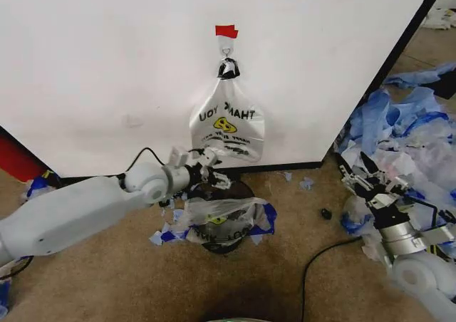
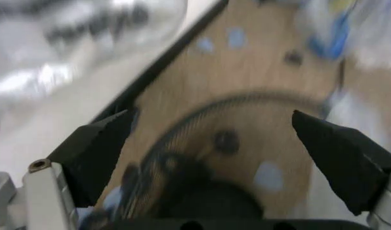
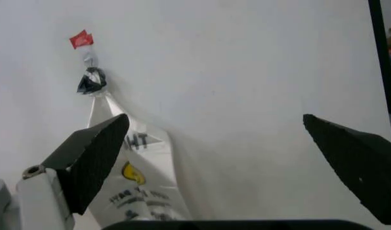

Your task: Pick up the garbage bag from the wall and place it over the trash bin.

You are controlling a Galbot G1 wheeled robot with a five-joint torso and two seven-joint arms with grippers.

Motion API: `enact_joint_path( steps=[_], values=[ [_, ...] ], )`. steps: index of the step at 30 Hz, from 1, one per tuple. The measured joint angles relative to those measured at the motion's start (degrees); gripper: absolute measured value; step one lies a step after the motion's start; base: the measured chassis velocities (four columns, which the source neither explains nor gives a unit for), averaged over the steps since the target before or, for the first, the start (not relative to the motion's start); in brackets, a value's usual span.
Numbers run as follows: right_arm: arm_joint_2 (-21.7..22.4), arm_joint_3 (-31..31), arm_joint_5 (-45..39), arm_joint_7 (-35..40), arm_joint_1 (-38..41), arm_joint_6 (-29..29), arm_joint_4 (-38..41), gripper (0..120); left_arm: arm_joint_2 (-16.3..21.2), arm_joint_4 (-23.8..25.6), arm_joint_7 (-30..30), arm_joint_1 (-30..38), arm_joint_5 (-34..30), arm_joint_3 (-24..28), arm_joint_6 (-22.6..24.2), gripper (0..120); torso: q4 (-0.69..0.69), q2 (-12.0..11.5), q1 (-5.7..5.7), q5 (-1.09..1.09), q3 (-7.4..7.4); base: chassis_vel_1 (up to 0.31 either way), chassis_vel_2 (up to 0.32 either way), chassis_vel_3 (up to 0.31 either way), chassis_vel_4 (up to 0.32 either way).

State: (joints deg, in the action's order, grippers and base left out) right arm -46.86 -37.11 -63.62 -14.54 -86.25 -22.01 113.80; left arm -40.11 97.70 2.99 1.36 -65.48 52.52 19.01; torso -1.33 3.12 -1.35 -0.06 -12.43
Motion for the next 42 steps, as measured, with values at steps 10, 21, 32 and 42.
enact_joint_path(
  steps=[10,21,32,42],
  values=[
    [-0.88,0.79,0.12,-0.96,-0.16,-0.76,-1.45,100,-3.72,-5.28,-2.61,6.93,4.45,6.14,6.43,100,-0.04,0.00,0.00,0.01,0.00,0.000,0.000,0.000,0.000],
    [-1.06,2.19,0.50,-1.04,1.54,-1.27,-3.49,100,-5.25,-6.16,-3.15,10.69,5.04,12.31,12.04,67,-0.01,0.00,0.00,-0.01,0.00,0.000,0.000,0.000,0.000],
    [-1.45,2.75,1.22,-1.02,1.94,-1.71,-4.71,100,-7.78,-7.54,-3.17,12.15,4.28,14.22,13.77,31,-0.02,0.00,0.00,-0.01,0.00,0.000,0.000,0.000,0.000],
    [-1.79,2.96,1.45,-0.92,1.54,-2.03,-4.96,100,-7.61,-5.58,-5.73,11.25,-0.50,13.78,15.11,1,-0.02,0.01,0.01,-0.02,0.01,0.000,0.000,0.000,0.000]
  ],
)
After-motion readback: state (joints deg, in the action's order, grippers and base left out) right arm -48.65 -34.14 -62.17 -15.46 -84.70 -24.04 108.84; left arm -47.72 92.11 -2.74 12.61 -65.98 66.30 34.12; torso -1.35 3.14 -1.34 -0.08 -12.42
